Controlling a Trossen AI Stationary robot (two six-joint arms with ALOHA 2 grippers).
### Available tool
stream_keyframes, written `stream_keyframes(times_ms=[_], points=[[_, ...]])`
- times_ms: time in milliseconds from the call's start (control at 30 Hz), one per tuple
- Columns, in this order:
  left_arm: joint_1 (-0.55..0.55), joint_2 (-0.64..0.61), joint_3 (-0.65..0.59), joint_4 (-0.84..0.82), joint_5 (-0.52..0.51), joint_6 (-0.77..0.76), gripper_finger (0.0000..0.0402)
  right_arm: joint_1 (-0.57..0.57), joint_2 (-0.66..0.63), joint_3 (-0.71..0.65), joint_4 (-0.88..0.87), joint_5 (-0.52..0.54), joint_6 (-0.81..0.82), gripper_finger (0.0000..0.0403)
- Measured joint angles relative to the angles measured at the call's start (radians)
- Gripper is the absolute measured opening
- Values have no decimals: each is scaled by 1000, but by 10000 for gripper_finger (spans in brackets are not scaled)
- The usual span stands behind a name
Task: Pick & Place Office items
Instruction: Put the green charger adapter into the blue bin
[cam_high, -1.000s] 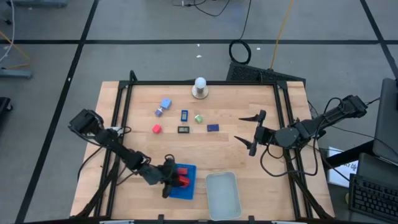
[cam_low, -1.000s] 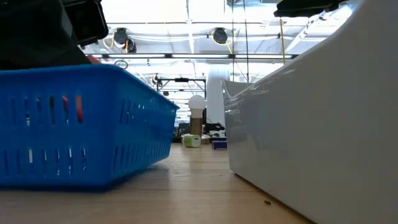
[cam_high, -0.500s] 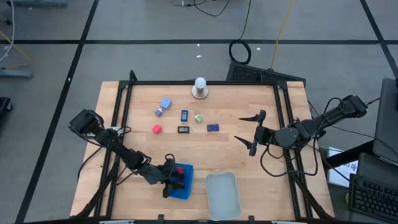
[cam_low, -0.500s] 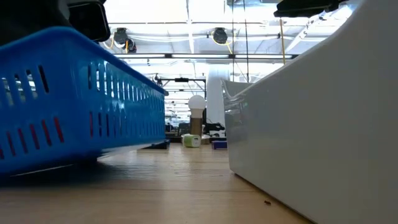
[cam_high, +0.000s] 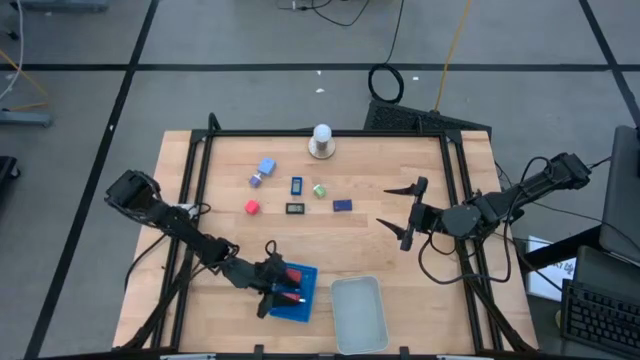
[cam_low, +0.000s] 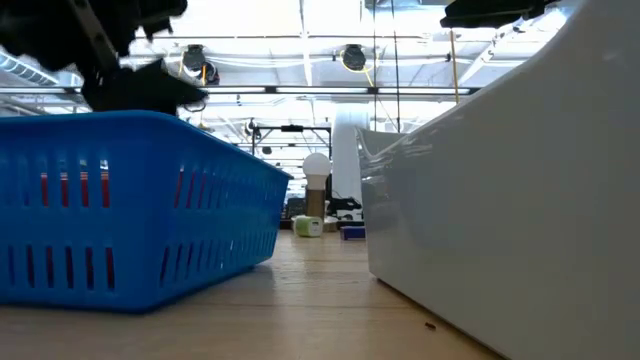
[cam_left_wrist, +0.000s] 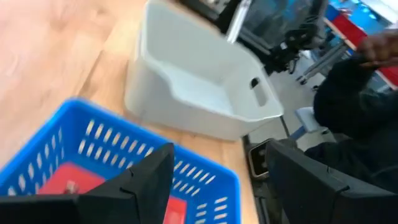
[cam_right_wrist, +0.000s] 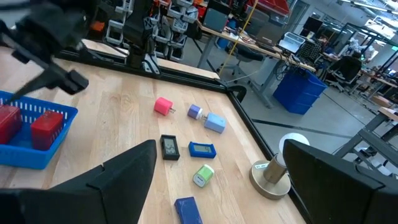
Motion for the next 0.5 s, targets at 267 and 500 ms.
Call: stream_keyframes(times_ms=[267, 500], points=[[0, -129, 0, 3, 0, 217, 245, 0, 0, 0, 0, 0, 0, 344], [23, -209, 0, 3, -74, 302, 259, 0, 0, 0, 0, 0, 5, 344]])
